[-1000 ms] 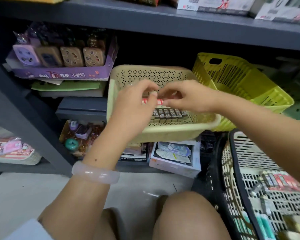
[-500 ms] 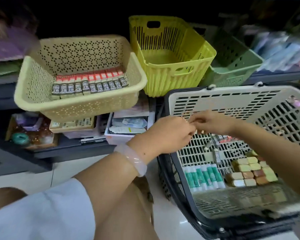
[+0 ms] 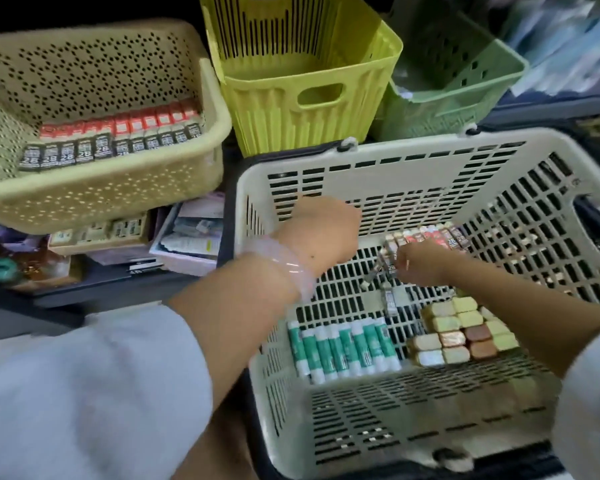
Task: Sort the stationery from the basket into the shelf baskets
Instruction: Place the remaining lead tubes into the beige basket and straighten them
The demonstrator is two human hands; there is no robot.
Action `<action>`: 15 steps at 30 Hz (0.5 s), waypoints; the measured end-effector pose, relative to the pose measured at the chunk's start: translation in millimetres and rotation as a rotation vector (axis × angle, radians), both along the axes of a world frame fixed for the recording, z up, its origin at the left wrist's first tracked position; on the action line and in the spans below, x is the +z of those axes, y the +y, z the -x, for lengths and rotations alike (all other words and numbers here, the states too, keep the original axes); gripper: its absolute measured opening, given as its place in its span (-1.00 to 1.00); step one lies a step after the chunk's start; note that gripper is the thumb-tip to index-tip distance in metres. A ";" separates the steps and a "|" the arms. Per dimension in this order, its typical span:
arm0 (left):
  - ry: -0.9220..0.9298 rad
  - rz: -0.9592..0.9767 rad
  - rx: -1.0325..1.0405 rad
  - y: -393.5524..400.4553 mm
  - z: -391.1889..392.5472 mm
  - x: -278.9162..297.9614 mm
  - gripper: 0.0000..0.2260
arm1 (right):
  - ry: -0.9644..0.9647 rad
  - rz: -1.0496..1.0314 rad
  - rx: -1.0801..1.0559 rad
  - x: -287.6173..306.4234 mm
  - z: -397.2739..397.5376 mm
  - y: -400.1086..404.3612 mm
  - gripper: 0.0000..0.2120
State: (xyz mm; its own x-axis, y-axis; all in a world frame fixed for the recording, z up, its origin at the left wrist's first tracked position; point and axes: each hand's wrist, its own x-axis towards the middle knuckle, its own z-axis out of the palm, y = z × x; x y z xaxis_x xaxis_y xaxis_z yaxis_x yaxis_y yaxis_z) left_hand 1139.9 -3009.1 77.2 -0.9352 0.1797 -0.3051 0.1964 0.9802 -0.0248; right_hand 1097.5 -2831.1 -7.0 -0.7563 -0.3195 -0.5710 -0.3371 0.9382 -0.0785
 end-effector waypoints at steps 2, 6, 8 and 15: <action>-0.034 -0.176 0.069 30.9 7.0 -23.8 -0.81 | 0.021 -0.029 -0.033 -17.9 -11.3 -12.0 -0.85; -0.220 -0.335 0.277 67.1 8.8 -87.0 -0.80 | 0.002 0.001 -0.115 -42.3 -28.0 -22.9 -0.87; -0.249 -0.355 0.349 71.1 7.5 -110.9 -0.79 | 0.057 0.010 -0.142 -41.1 -18.9 -15.9 -0.72; -0.127 -0.414 0.384 73.2 10.2 -139.6 -0.84 | -0.034 -0.026 -0.178 -54.5 -22.3 0.6 -0.68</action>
